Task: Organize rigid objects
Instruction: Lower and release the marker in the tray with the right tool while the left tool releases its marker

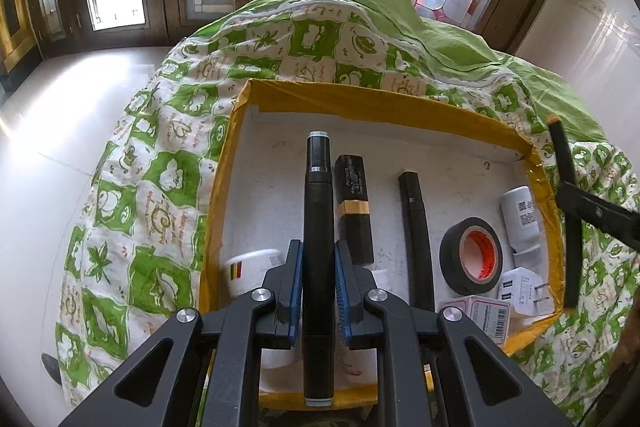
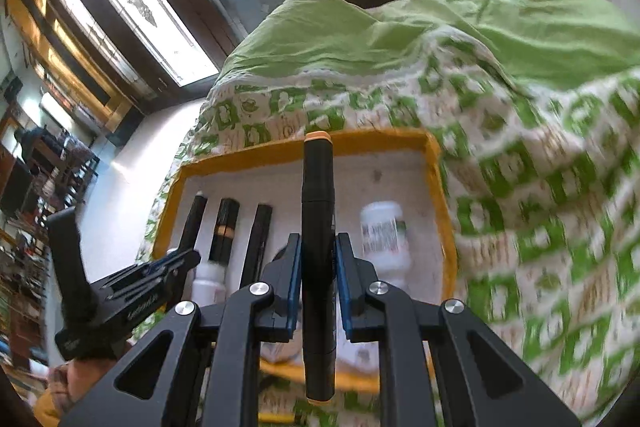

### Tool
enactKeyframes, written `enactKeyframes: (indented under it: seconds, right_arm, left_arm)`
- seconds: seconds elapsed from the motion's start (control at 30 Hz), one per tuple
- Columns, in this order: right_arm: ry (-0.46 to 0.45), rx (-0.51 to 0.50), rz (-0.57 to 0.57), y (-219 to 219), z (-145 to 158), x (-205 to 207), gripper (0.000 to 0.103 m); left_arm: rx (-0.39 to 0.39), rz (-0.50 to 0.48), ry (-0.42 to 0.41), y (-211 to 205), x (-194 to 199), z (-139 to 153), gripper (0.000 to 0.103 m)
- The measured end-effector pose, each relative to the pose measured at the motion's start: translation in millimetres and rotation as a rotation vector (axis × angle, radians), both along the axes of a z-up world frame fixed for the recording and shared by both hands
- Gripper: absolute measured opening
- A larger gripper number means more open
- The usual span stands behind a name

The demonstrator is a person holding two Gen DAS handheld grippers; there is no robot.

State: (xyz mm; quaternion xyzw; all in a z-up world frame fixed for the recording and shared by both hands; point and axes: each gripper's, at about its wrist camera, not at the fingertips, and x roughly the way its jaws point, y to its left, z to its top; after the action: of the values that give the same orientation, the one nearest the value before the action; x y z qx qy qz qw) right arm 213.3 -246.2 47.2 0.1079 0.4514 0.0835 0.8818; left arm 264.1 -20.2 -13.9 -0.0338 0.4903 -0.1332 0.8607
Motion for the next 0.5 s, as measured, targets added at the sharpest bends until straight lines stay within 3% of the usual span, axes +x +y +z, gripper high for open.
enactKeyframes:
  seconds: [0.5]
  right_arm:
    - [-0.023,-0.162,0.069,20.6,-33.5,34.5,0.016]
  left_arm:
    - [-0.001,-0.017,-0.001,-8.6,9.9,-7.1,0.014]
